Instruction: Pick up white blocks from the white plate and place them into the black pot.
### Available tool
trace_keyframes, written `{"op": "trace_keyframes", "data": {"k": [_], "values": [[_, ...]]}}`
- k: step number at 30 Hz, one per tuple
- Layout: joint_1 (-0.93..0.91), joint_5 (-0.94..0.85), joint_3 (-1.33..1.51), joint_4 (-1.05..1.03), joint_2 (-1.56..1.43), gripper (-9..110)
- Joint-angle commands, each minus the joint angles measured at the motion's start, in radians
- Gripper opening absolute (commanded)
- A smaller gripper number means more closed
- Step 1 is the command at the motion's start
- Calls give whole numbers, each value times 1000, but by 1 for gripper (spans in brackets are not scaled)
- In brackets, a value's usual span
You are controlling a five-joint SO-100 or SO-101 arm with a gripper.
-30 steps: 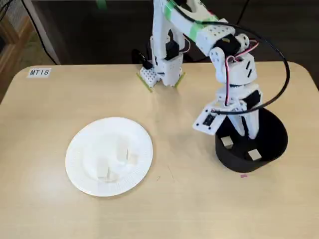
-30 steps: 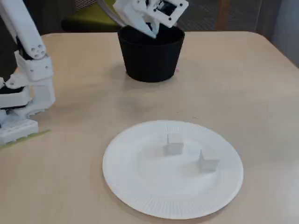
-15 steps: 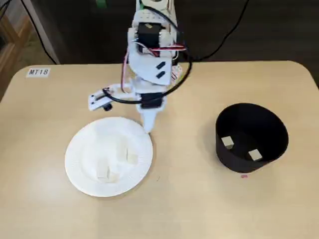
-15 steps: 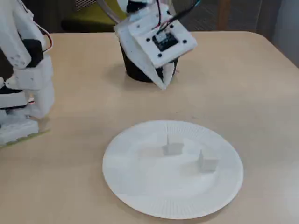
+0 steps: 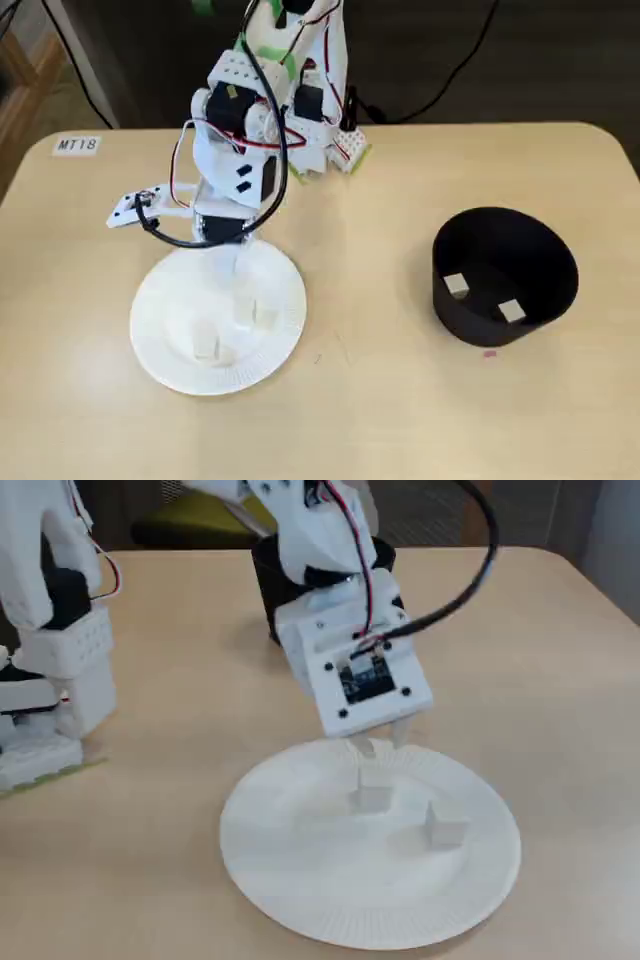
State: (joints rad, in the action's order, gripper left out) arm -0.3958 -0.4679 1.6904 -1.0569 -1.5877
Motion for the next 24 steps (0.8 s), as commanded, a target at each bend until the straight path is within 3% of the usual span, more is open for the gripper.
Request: {"op": "trace_keyframes", "data": {"k": [1,16,24], "values": [[-18,-6,-130,-29,69,21],[-25,-15,-664,-302,509,24],[-21,-14,-746,-311,601,24]]}}
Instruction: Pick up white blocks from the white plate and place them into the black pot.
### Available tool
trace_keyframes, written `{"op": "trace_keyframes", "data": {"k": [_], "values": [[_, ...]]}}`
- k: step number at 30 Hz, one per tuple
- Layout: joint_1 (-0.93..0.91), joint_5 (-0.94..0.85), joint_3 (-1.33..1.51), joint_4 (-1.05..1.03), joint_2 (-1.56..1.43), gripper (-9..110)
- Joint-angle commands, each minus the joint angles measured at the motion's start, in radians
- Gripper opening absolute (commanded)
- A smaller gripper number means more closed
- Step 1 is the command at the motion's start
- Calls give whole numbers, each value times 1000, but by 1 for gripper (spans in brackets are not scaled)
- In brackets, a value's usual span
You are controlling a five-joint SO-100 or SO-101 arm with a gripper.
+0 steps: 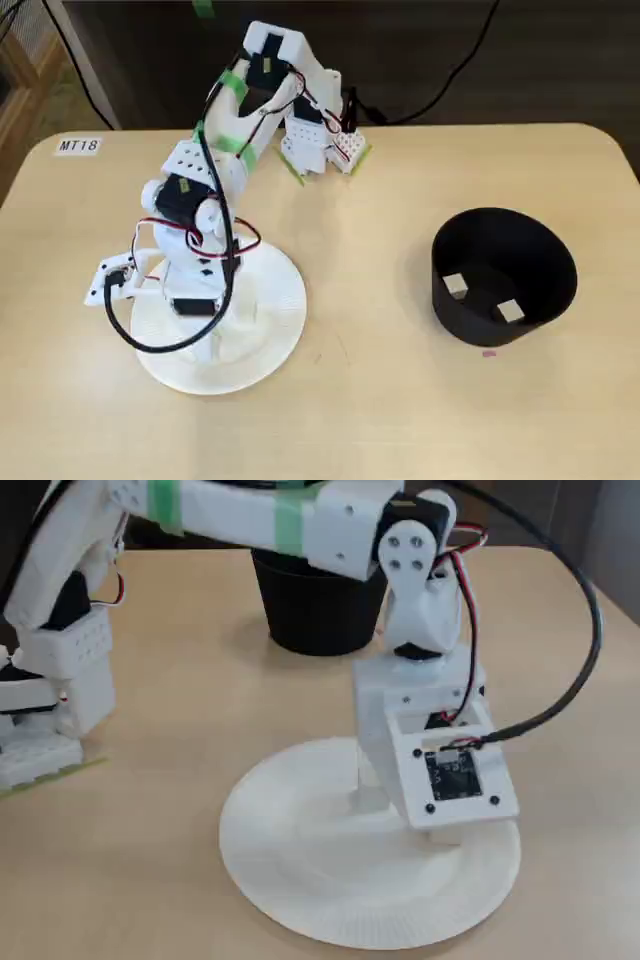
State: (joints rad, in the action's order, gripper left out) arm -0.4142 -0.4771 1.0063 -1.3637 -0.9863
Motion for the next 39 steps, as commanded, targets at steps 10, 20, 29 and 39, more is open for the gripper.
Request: {"op": "trace_keyframes", "data": {"k": [10,20,29,39], "values": [[-5,-2,-202,-21,126,17],[-12,17,-621,-219,353,0],[91,86,-795,-296,249,-2],[497,301,-443,-299,-256,-2]]}}
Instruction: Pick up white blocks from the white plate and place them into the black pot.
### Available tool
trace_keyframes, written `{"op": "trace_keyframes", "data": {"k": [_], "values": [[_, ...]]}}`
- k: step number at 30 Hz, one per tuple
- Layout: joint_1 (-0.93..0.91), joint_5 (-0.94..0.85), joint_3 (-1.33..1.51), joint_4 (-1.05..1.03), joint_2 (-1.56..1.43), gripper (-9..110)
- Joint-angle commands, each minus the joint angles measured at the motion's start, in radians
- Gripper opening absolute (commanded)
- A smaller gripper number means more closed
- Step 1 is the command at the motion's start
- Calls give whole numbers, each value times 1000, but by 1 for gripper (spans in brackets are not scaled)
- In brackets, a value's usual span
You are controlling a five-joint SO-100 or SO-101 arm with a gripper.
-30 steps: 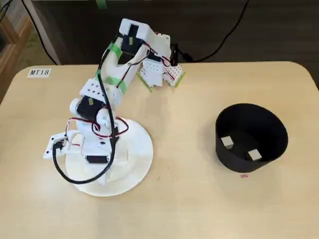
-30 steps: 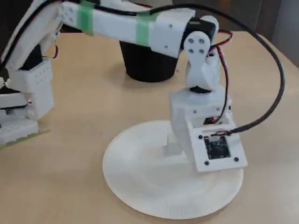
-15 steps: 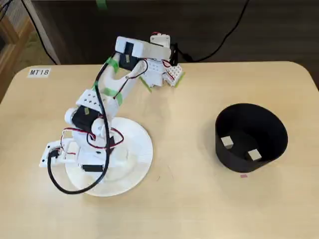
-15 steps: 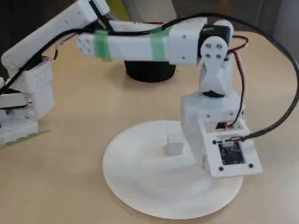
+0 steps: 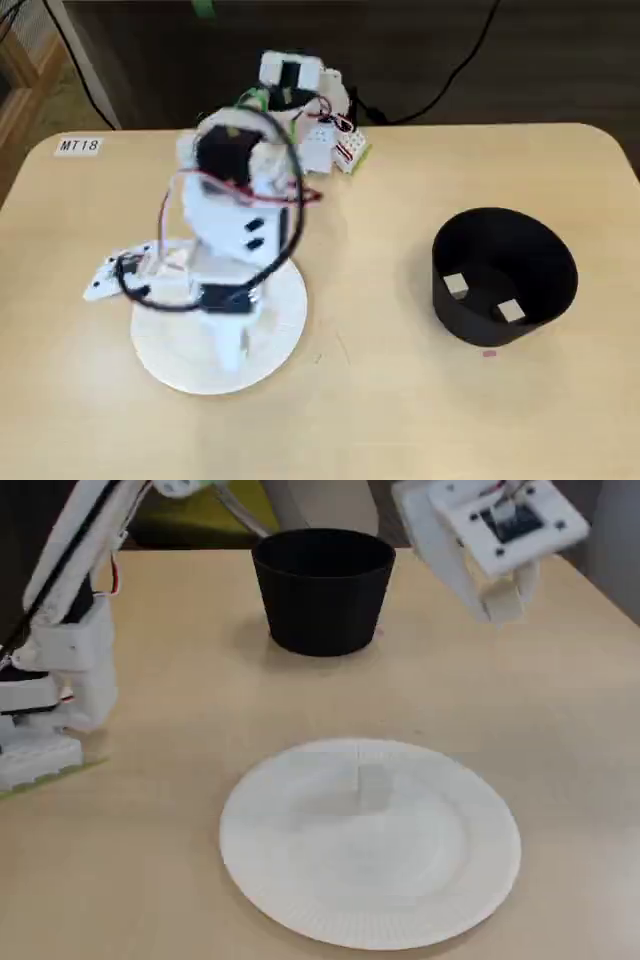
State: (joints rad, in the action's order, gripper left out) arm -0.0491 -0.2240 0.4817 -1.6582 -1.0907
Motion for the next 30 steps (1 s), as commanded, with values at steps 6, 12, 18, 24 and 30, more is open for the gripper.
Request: {"op": "trace_keyframes", "data": {"k": [6,12,18,24,30], "values": [[460,158,199,-5,-225,-2],[618,187,313,-5,-166,-2],[667,178,307,-3,-54,-2],[666,169,304,-3,-20,-2],[683,112,304,-3,-60,31]]}}
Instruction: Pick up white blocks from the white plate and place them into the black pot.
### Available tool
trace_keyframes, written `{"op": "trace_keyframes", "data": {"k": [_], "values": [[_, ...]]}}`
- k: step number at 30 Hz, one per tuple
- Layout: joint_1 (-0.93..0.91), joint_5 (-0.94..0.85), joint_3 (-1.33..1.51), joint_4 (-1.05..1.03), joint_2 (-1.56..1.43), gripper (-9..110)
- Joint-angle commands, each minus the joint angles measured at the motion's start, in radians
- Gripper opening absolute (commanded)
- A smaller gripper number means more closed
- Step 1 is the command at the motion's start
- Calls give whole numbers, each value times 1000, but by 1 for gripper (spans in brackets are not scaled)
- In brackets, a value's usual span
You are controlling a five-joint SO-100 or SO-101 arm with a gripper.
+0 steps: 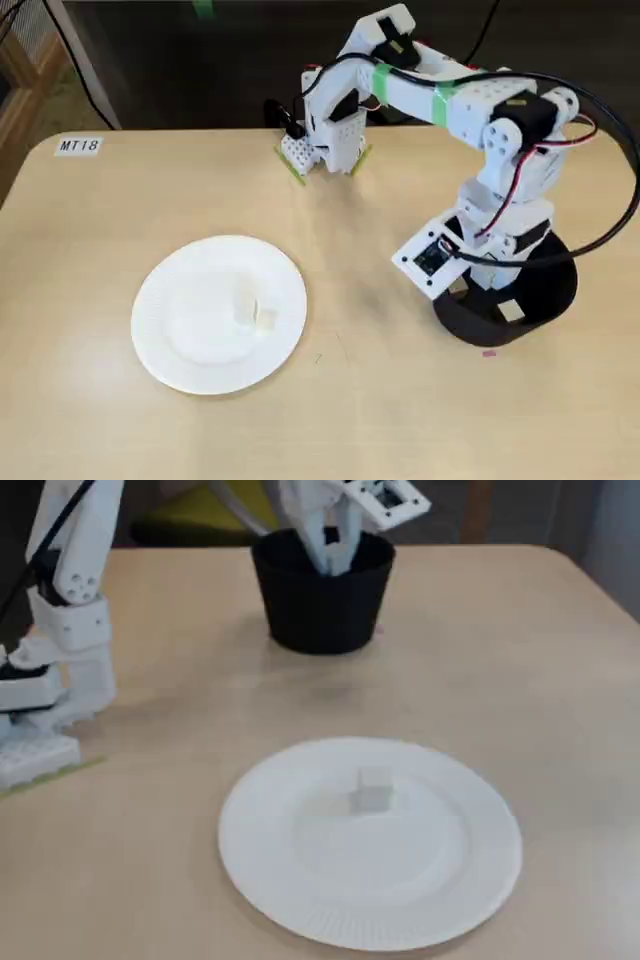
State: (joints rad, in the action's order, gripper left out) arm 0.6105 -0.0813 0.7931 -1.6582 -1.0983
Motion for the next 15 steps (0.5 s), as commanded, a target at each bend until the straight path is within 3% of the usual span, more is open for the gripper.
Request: {"op": "trace_keyframes", "data": {"k": [1,3,5,7,8,15], "values": [[26,-40,-8,-3,-58,35],[29,-46,-8,-3,-72,37],[26,-40,-8,-3,-84,28],[6,-20,-8,-3,-103,4],[-15,-15,2,-5,-118,-2],[-370,-152,46,-5,-290,-2]]}}
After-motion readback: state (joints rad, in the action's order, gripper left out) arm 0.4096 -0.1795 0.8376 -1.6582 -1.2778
